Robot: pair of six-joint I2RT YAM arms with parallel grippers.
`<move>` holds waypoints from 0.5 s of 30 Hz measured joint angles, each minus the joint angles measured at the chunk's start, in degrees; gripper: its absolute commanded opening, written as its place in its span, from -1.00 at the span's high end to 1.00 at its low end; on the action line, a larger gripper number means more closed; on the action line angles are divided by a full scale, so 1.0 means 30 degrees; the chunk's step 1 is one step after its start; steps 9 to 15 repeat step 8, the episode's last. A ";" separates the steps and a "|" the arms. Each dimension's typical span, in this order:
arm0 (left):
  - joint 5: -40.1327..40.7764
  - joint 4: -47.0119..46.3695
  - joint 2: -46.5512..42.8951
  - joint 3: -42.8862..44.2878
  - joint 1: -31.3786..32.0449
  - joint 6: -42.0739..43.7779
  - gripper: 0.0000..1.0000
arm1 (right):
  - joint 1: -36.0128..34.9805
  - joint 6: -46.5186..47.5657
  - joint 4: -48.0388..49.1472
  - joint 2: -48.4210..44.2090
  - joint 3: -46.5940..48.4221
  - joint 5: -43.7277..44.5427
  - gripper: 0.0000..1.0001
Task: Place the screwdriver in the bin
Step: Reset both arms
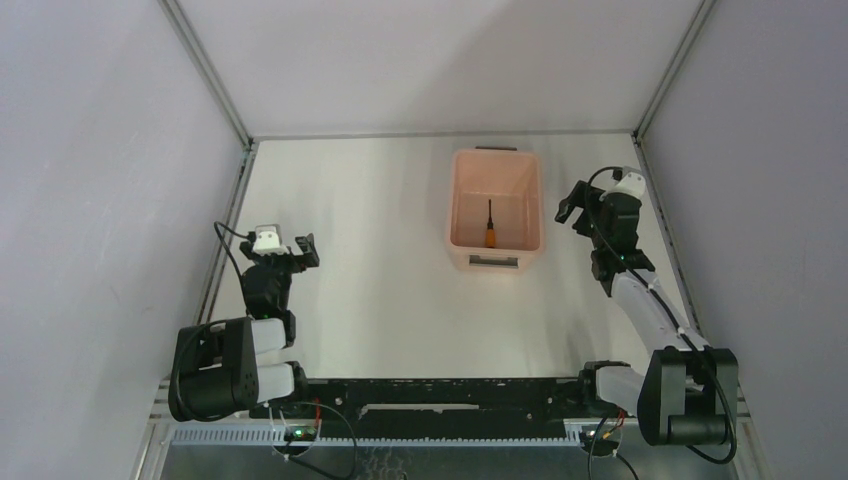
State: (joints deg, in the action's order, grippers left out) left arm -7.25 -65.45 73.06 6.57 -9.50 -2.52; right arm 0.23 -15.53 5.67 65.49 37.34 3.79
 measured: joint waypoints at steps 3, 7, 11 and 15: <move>0.0000 0.0000 0.0000 0.0000 0.0000 0.0000 -0.97 | 0.0000 -0.0430 -0.0692 0.0233 0.0743 0.0641 -0.99; 0.0000 0.0000 0.0000 0.0000 0.0000 0.0000 -0.97 | 0.0007 -0.0525 -0.0998 0.0765 0.2033 0.0801 -0.99; 0.0000 0.0000 0.0000 0.0000 0.0000 0.0000 -0.97 | 0.0007 -0.0532 -0.1005 0.0845 0.2186 0.0852 -0.99; 0.0000 0.0000 0.0000 0.0000 0.0000 0.0000 -0.97 | 0.0007 -0.0532 -0.1005 0.0845 0.2186 0.0852 -0.99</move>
